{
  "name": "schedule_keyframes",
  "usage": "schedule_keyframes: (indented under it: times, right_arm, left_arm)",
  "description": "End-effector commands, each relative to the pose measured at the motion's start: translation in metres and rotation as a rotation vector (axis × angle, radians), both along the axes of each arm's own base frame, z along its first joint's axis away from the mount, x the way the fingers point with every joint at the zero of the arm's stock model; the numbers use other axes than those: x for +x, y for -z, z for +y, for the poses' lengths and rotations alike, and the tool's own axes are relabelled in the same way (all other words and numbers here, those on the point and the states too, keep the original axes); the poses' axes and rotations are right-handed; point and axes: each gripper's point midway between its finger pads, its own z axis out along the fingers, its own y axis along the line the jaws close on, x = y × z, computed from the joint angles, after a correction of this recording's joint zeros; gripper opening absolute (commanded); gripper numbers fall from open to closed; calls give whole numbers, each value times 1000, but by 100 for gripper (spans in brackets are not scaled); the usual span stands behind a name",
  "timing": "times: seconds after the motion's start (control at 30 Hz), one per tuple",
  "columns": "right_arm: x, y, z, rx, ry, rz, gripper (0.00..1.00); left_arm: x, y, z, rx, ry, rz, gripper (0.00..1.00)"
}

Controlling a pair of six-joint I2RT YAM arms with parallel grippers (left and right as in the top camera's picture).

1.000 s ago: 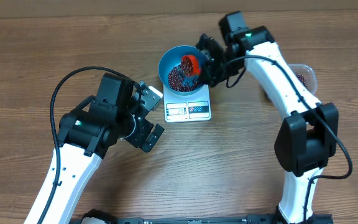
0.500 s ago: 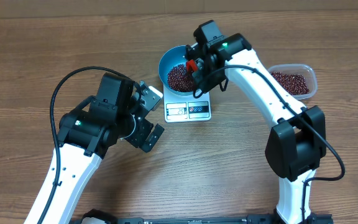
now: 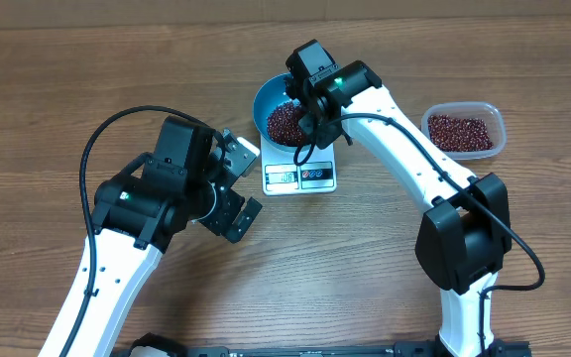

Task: Scoop item into bowl and weigh 150g on scale
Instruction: 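Tilt the red cup with the right gripper to pour beans into bowl, then carry the empty red cup back toward the bean tub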

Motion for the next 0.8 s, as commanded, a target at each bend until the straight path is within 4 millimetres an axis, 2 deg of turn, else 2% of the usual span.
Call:
schedule_keyframes:
  times: [0.0, 0.13, 0.27, 0.43, 0.53, 0.63, 0.77]
  right_arm:
    - [8, -55, 1, 0, 8, -155, 4]
    - [7, -77, 0, 5, 11, -217, 4]
    - [6, -90, -1, 22, 14, -243, 4]
    - [-2, -117, -9, 95, 100, -280, 4]
    - [-14, -142, -21, 183, 172, -294, 4]
    - [-34, -165, -39, 312, 243, -253, 4]
    - [-57, -191, -76, 473, 407, -202, 4]
  left_arm:
    - [4, -8, 0, 1, 16, -27, 99]
    - [4, -8, 0, 0, 16, -26, 100]
    - [4, -8, 0, 0, 16, -26, 100]
    - [4, -8, 0, 1, 16, -27, 100]
    - [4, -8, 0, 0, 16, -26, 100]
    - [4, -8, 0, 1, 16, -27, 99]
    - [4, -8, 0, 0, 16, -26, 100]
